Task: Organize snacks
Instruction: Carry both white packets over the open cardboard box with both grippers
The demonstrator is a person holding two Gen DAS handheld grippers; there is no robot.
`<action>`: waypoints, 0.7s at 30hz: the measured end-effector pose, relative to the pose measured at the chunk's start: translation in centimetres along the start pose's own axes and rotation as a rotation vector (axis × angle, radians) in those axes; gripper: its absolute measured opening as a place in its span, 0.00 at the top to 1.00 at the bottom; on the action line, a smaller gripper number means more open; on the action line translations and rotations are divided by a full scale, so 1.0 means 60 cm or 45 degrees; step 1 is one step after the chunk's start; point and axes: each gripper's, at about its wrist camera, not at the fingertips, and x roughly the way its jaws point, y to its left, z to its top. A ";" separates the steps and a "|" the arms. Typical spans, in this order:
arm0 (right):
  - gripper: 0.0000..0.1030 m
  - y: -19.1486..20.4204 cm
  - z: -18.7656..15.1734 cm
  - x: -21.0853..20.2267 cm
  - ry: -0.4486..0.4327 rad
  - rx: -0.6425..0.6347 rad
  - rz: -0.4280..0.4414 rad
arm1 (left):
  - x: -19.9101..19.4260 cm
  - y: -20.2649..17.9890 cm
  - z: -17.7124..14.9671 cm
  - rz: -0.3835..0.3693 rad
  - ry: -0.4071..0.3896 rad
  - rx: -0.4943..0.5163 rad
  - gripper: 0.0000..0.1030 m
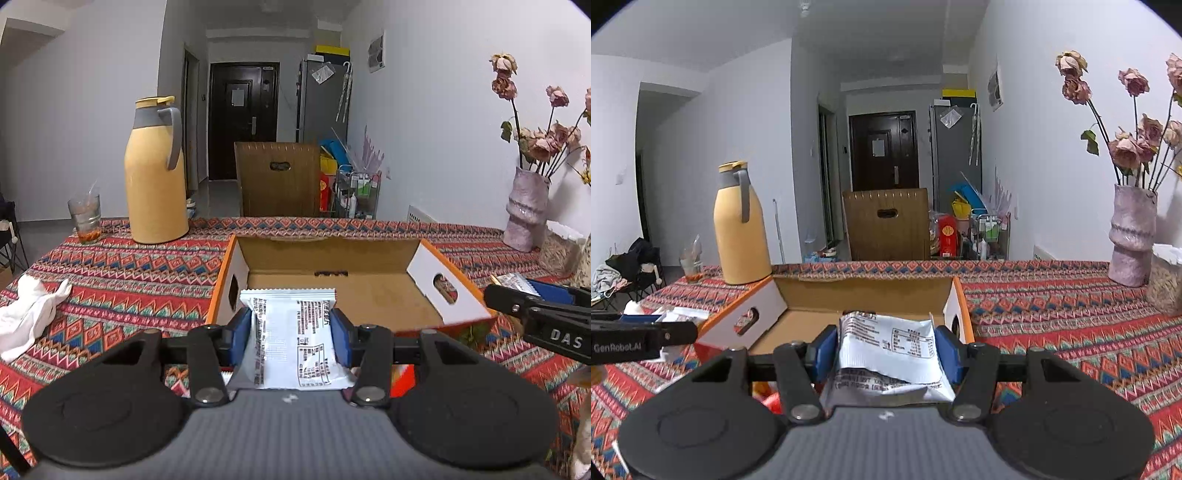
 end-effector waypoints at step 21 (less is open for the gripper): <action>0.45 -0.009 0.036 0.181 0.160 -0.017 -0.055 | 0.136 -0.001 0.057 0.070 0.035 -0.042 0.55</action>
